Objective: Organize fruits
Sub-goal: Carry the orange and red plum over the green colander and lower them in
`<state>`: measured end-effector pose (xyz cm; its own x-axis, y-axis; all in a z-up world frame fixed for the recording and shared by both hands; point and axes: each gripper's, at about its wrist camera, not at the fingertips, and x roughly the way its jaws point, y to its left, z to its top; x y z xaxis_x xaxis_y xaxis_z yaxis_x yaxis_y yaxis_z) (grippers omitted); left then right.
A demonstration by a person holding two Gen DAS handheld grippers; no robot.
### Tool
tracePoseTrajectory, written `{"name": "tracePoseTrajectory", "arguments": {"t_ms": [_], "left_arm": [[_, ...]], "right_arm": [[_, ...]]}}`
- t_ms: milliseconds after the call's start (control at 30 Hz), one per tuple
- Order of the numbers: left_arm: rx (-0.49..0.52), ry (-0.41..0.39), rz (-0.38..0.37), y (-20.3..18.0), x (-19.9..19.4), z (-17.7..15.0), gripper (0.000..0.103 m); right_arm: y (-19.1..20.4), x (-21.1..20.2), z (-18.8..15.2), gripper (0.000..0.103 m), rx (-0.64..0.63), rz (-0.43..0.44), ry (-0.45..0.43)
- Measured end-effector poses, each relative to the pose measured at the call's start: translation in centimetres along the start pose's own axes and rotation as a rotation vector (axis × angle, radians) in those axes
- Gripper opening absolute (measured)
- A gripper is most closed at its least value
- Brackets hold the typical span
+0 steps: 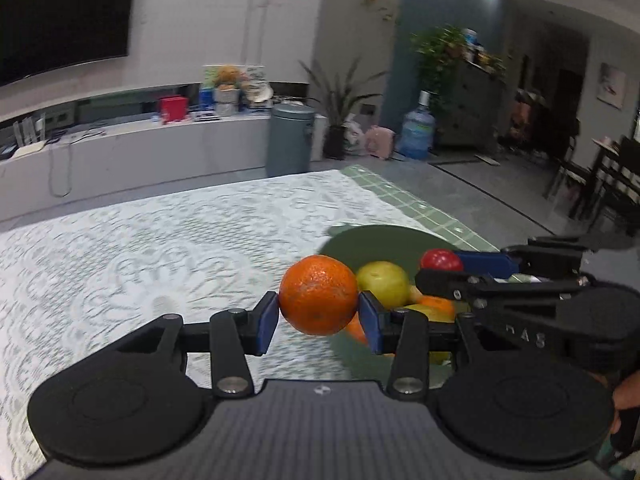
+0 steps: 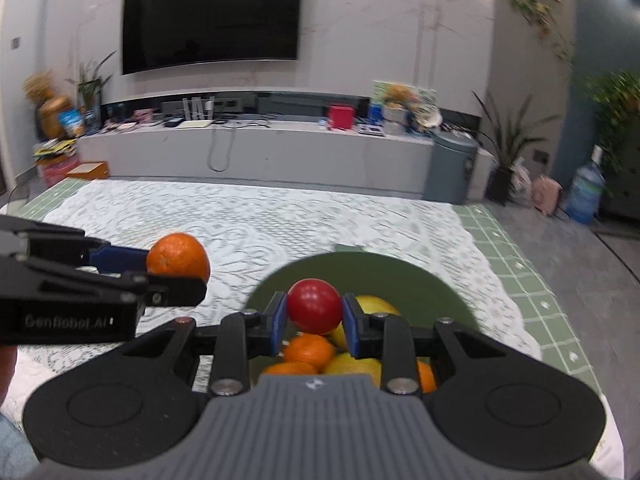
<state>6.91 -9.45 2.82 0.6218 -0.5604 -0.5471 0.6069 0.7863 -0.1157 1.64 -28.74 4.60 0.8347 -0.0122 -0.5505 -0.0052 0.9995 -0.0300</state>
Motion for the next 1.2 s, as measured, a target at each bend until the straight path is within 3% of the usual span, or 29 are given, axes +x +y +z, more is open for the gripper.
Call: {"name": "tracePoseTrajectory", "arguments": {"t_ms": [400, 700, 1200], "left_arm": [[0.124, 0.118, -0.08, -4.4, 4.8, 2.2, 0.049], [0.183, 0.26, -0.059, -5.4, 8.3, 2.6, 0.049], [0.242, 0.405, -0.029, -5.7, 11.7, 2.9, 0.049]], "right_arm": [[-5.7, 1.8, 0.4, 0.027, 0.029, -0.043, 0.145], [-6.5, 4.9, 0.0, 0.026, 0.012, -0.023, 0.206], [-6.8, 8.3, -0.8, 0.027, 0.0, -0.02, 0.31]]}}
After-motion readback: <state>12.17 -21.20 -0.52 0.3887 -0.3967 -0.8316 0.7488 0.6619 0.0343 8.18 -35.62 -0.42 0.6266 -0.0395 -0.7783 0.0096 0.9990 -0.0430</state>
